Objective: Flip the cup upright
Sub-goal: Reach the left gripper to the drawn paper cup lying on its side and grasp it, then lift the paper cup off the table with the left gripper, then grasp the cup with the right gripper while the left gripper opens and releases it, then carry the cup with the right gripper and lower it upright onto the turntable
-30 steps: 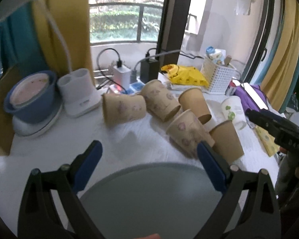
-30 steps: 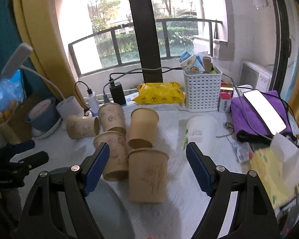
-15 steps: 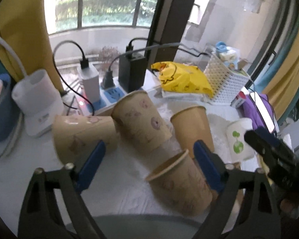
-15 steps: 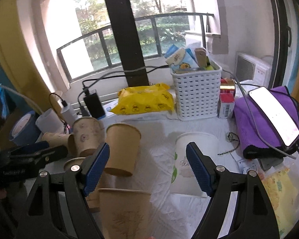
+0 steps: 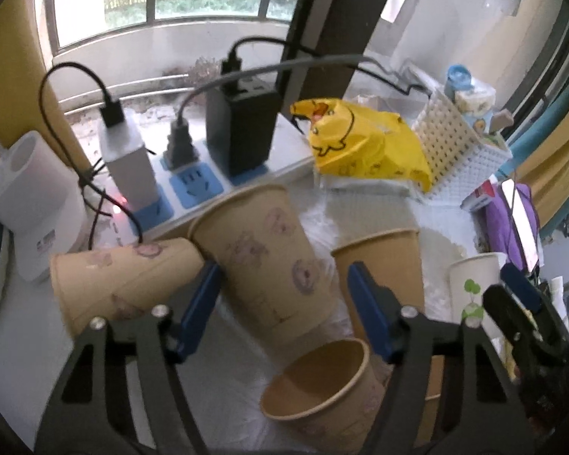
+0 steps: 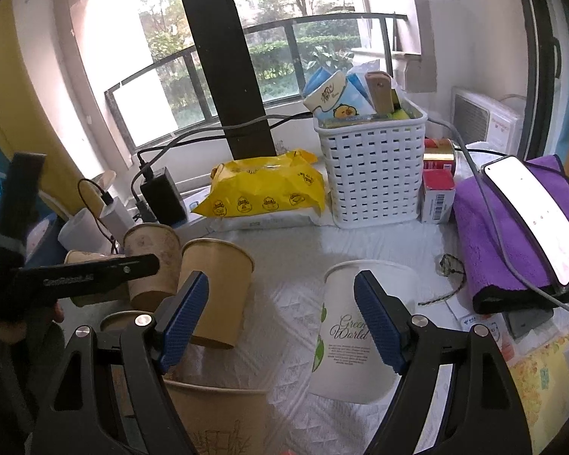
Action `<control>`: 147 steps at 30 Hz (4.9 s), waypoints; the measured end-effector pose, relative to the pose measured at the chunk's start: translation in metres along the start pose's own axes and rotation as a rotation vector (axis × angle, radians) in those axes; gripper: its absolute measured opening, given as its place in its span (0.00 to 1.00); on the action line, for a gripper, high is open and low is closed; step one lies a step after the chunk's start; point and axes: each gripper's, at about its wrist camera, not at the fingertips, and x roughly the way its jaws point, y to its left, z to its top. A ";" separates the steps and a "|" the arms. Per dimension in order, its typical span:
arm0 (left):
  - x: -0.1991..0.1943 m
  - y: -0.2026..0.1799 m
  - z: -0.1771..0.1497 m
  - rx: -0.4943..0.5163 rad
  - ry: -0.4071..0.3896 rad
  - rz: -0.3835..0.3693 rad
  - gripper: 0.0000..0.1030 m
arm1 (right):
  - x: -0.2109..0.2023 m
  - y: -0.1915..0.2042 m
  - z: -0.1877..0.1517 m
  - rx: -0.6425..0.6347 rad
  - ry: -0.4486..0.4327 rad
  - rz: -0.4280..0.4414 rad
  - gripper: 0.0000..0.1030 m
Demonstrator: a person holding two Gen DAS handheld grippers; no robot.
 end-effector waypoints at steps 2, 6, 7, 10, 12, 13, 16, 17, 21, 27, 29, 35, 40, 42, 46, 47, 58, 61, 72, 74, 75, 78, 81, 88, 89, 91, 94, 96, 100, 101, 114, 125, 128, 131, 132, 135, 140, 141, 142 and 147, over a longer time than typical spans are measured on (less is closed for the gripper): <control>0.001 -0.001 -0.001 -0.015 0.032 -0.007 0.60 | -0.001 -0.001 0.000 0.007 -0.005 0.006 0.79; 0.006 0.000 0.001 -0.001 0.044 0.016 0.60 | -0.005 -0.003 0.002 0.012 -0.024 0.018 0.79; 0.007 -0.001 0.003 0.003 0.040 0.031 0.60 | -0.006 -0.003 0.002 0.011 -0.027 0.018 0.79; 0.013 0.000 0.009 -0.008 0.062 0.022 0.60 | -0.006 -0.003 0.002 0.011 -0.028 0.024 0.79; 0.019 0.000 0.012 -0.017 0.082 0.003 0.60 | -0.006 -0.004 0.002 0.014 -0.028 0.028 0.79; 0.021 0.001 0.012 -0.023 0.093 -0.011 0.60 | -0.006 -0.004 0.002 0.015 -0.030 0.030 0.79; 0.024 0.002 0.012 -0.035 0.101 -0.032 0.60 | -0.010 -0.004 0.001 0.018 -0.040 0.036 0.79; 0.024 0.002 0.012 -0.034 0.100 -0.034 0.59 | -0.012 -0.003 0.001 0.015 -0.045 0.036 0.79; 0.016 0.004 0.012 -0.044 0.079 -0.059 0.56 | -0.024 0.000 0.002 0.006 -0.059 0.032 0.79; -0.028 0.004 0.007 -0.015 0.005 -0.083 0.55 | -0.053 0.010 0.005 -0.013 -0.110 0.012 0.79; -0.045 0.002 0.000 -0.002 -0.010 -0.093 0.55 | -0.062 0.015 0.004 -0.010 -0.118 0.009 0.79; -0.092 -0.005 -0.035 0.055 -0.054 -0.118 0.55 | -0.096 0.033 0.000 -0.020 -0.147 0.010 0.79; -0.135 -0.007 -0.060 0.100 -0.156 -0.098 0.55 | -0.128 0.054 -0.008 -0.049 -0.183 -0.004 0.79; -0.148 -0.008 -0.071 0.110 -0.182 -0.108 0.55 | -0.139 0.062 -0.012 -0.058 -0.191 -0.004 0.79; -0.172 -0.010 -0.096 0.148 -0.228 -0.114 0.55 | -0.157 0.077 -0.020 -0.084 -0.195 -0.003 0.79; -0.178 -0.010 -0.103 0.156 -0.240 -0.116 0.55 | -0.161 0.081 -0.022 -0.090 -0.195 -0.003 0.79; -0.206 0.003 -0.186 0.223 -0.301 -0.118 0.55 | -0.176 0.122 -0.057 -0.141 -0.120 0.062 0.79; -0.206 0.006 -0.214 0.247 -0.312 -0.113 0.55 | -0.176 0.133 -0.070 -0.143 -0.071 0.104 0.79; -0.210 0.011 -0.294 0.278 -0.363 -0.111 0.55 | -0.170 0.165 -0.122 -0.153 0.096 0.262 0.79; -0.212 0.012 -0.304 0.279 -0.376 -0.112 0.55 | -0.171 0.168 -0.126 -0.145 0.118 0.291 0.79; -0.214 0.013 -0.307 0.279 -0.383 -0.114 0.55 | -0.171 0.170 -0.128 -0.141 0.132 0.300 0.79; -0.220 0.015 -0.316 0.292 -0.420 -0.118 0.55 | -0.174 0.179 -0.131 -0.158 0.152 0.315 0.79; -0.226 0.016 -0.326 0.298 -0.451 -0.134 0.55 | -0.175 0.186 -0.135 -0.170 0.168 0.326 0.79; -0.240 0.012 -0.347 0.361 -0.529 -0.184 0.55 | -0.175 0.187 -0.140 -0.119 0.229 0.403 0.79; -0.242 0.012 -0.350 0.373 -0.546 -0.183 0.55 | -0.175 0.187 -0.140 -0.117 0.233 0.401 0.79; -0.245 0.012 -0.353 0.383 -0.560 -0.195 0.55 | -0.177 0.187 -0.140 -0.113 0.236 0.412 0.79; -0.248 0.011 -0.358 0.388 -0.578 -0.206 0.55 | -0.179 0.187 -0.140 -0.103 0.238 0.434 0.79; -0.249 0.010 -0.360 0.391 -0.580 -0.206 0.55 | -0.179 0.186 -0.140 -0.095 0.245 0.440 0.79; -0.248 0.013 -0.359 0.392 -0.587 -0.198 0.55 | -0.179 0.186 -0.139 -0.097 0.254 0.447 0.74; -0.248 0.013 -0.360 0.396 -0.590 -0.194 0.55 | -0.178 0.185 -0.139 -0.094 0.256 0.452 0.73; -0.244 0.021 -0.357 0.373 -0.551 -0.190 0.73 | -0.168 0.192 -0.136 -0.112 0.260 0.421 0.71; -0.227 0.072 -0.346 0.197 -0.438 -0.093 0.75 | -0.156 0.203 -0.135 -0.217 0.112 0.277 0.71; -0.221 0.096 -0.335 0.097 -0.404 -0.038 0.75 | -0.146 0.207 -0.142 -0.275 0.054 0.226 0.71; -0.219 0.113 -0.329 0.038 -0.387 -0.021 0.75 | -0.132 0.210 -0.150 -0.320 0.016 0.196 0.71; -0.218 0.119 -0.326 0.020 -0.385 -0.006 0.75 | -0.128 0.211 -0.151 -0.330 0.006 0.183 0.71; -0.215 0.132 -0.319 -0.026 -0.375 0.006 0.75 | -0.116 0.214 -0.153 -0.359 -0.004 0.159 0.71; -0.208 0.148 -0.304 -0.079 -0.364 0.005 0.75 | -0.099 0.222 -0.150 -0.413 -0.025 0.135 0.71; -0.207 0.151 -0.303 -0.090 -0.362 -0.002 0.75 | -0.097 0.224 -0.149 -0.424 -0.027 0.130 0.71; -0.206 0.152 -0.301 -0.098 -0.359 -0.005 0.75 | -0.094 0.226 -0.148 -0.437 -0.029 0.125 0.71; -0.198 0.154 -0.291 -0.130 -0.346 -0.015 0.75 | -0.082 0.232 -0.144 -0.483 -0.032 0.115 0.71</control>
